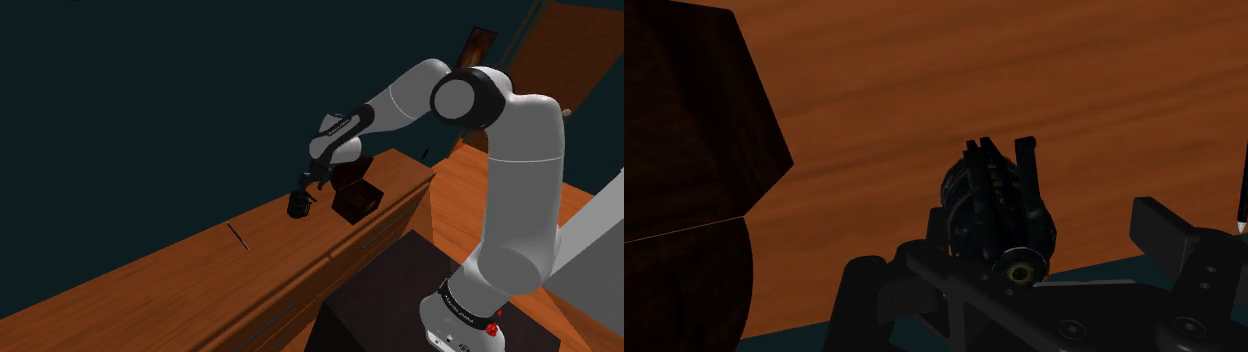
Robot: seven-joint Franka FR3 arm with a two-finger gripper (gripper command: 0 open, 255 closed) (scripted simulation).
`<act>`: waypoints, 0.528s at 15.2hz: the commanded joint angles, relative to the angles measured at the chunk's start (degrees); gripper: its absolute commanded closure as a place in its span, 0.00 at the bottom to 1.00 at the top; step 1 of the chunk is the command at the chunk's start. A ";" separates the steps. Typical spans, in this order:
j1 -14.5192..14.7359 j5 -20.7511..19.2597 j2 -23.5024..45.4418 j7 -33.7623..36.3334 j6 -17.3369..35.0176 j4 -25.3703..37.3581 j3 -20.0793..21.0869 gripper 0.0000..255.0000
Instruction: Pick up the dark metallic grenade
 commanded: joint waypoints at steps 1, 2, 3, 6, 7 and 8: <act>-0.29 0.17 4.65 -0.15 0.70 3.72 0.08 0.00; -0.33 0.18 5.35 -0.15 0.77 4.31 0.09 0.00; -0.38 0.27 6.01 -0.26 1.27 4.47 0.18 0.00; -0.56 0.52 8.03 -0.59 2.72 5.04 0.43 0.00; -0.62 0.60 8.72 -0.69 3.19 5.26 0.52 0.00; -0.68 0.68 9.41 -0.80 3.65 5.49 0.61 0.00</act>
